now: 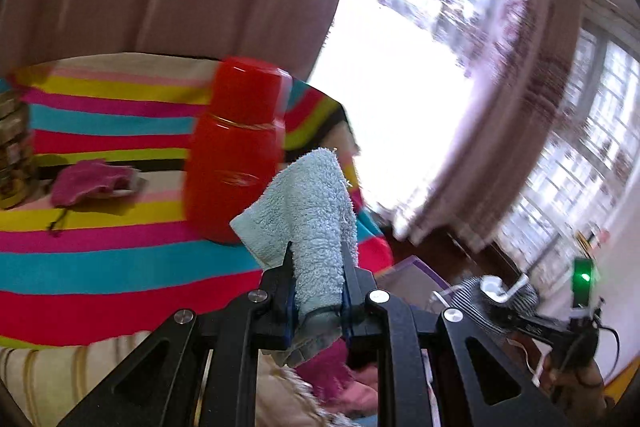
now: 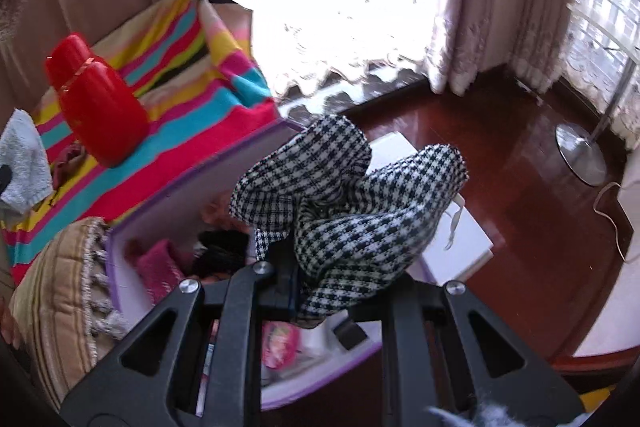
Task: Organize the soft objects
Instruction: 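Carry the towel and mask over the box and open both tools to drop them, then move both tools back toward the pink glove and grey pouch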
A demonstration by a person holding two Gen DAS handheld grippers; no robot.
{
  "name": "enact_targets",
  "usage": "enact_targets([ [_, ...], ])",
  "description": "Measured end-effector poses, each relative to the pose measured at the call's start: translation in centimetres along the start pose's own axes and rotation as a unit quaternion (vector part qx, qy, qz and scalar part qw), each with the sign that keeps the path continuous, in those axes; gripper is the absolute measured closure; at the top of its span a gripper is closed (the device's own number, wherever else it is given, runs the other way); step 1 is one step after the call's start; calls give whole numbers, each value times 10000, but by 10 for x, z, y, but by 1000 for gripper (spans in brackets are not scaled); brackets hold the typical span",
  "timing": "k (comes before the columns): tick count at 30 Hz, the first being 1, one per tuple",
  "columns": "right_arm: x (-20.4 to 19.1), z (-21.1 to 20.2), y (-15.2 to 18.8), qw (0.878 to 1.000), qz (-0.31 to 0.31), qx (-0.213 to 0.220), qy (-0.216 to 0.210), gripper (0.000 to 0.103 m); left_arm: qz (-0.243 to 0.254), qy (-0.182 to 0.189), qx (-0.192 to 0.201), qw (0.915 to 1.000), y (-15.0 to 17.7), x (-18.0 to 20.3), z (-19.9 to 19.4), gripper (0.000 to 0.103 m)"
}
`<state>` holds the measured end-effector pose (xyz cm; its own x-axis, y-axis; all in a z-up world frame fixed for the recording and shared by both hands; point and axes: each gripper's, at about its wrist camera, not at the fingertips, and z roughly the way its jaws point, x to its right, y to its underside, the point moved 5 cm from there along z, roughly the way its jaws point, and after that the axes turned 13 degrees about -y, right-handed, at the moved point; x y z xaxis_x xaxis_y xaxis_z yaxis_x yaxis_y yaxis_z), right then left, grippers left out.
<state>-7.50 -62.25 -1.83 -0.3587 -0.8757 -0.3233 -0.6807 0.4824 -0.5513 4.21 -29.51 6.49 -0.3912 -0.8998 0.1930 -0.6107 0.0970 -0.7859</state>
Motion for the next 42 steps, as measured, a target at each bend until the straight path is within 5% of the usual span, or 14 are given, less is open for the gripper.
enact_targets([
  [13, 18, 36, 25, 9966, 0, -775, 294, 82, 546, 766, -798, 9924, 20, 43, 27, 85],
  [15, 22, 43, 29, 9958, 3, -853, 330, 78, 514, 799, -847, 9919, 19, 42, 29, 85],
  [20, 26, 47, 33, 9941, 34, -956, 506, 46, 514, 902, -921, 9903, 15, 43, 35, 85],
  [30, 29, 21, 14, 9972, 118, -415, 616, 31, 440, 1161, -1002, 9872, 12, 47, 37, 85],
  [33, 29, 16, 9, 9972, 153, -250, 682, 29, 507, 1223, -1092, 9852, 13, 53, 42, 79],
  [37, 33, 17, 6, 9972, 177, -222, 688, 29, 502, 1098, -1211, 9853, 16, 52, 50, 53],
  [42, 35, 19, 4, 9972, 176, -256, 685, 29, 406, 1002, -1248, 9863, 17, 45, 51, 51],
])
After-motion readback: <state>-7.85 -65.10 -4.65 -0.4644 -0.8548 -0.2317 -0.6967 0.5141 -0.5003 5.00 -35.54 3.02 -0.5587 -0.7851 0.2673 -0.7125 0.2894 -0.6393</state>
